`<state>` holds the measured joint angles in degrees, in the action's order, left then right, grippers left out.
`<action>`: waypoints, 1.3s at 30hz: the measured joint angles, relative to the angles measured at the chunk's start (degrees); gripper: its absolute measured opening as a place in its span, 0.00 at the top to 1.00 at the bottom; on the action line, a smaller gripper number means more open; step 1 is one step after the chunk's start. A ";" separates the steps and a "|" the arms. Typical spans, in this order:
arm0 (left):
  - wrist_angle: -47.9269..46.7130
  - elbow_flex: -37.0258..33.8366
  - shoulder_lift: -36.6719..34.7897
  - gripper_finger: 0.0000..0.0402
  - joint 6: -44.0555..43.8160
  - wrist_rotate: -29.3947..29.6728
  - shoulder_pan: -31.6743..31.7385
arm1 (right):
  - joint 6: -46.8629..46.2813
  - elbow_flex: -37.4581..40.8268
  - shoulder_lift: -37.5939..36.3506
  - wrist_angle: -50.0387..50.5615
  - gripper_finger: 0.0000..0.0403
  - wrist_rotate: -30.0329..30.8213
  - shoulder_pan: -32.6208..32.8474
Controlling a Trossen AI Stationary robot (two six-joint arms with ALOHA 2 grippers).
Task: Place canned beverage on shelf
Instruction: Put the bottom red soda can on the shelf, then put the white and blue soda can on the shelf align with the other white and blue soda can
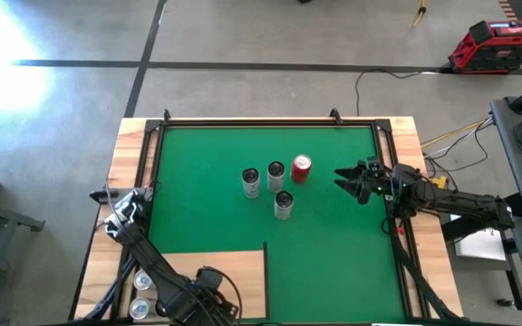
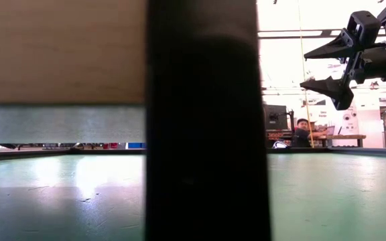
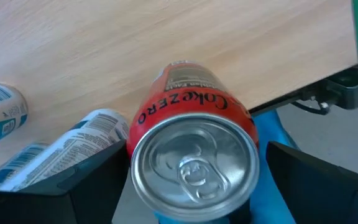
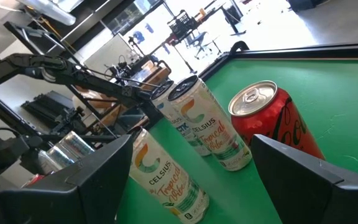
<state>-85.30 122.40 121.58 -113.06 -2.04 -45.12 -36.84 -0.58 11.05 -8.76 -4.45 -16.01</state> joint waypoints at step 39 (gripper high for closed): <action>-4.76 6.19 -4.37 0.07 35.14 12.04 31.49 | 0.00 0.00 0.00 -0.04 0.21 0.00 0.00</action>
<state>-90.06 128.59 117.21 -77.92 10.00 -13.64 -36.84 -0.58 11.05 -8.80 -4.45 -16.01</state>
